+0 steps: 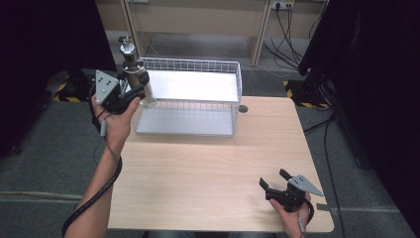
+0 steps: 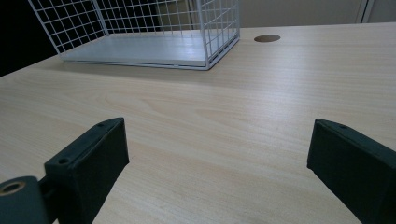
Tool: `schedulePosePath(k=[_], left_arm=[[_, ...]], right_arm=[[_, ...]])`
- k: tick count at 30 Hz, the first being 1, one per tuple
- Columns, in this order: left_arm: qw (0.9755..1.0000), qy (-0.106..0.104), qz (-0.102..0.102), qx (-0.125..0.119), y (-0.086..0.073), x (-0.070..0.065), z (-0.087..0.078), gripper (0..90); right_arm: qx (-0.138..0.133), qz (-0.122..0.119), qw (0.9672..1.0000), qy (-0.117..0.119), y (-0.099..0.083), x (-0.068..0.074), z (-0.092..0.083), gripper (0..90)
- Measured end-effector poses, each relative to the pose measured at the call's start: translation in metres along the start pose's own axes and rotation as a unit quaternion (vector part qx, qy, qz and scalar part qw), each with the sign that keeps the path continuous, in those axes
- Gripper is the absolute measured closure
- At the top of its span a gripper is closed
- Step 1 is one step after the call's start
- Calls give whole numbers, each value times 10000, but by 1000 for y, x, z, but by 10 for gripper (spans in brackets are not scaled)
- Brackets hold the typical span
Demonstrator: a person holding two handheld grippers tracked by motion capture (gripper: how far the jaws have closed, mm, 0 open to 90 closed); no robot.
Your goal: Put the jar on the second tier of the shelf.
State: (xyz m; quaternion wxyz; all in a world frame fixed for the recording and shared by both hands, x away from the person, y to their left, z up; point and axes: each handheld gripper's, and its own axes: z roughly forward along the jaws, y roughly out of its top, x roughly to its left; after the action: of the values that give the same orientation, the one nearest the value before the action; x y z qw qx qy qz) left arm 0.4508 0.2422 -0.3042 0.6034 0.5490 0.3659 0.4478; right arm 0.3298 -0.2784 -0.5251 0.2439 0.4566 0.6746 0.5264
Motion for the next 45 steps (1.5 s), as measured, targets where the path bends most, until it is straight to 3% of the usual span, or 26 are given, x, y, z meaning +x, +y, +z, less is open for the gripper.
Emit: schedulePosePath(k=[20, 35, 45], left_arm=[[9998, 177, 49, -13, 14, 8, 28, 355], [9982, 557, 90, 221, 10, 19, 59, 355], [9965, 758, -39, 357, 0, 24, 74, 355]], right_arm=[[-1, 45, 10000, 12, 0, -1, 0, 56], [-5, 71, 10000, 8, 0, -1, 0, 56], [-13, 83, 10000, 19, 0, -2, 0, 56]])
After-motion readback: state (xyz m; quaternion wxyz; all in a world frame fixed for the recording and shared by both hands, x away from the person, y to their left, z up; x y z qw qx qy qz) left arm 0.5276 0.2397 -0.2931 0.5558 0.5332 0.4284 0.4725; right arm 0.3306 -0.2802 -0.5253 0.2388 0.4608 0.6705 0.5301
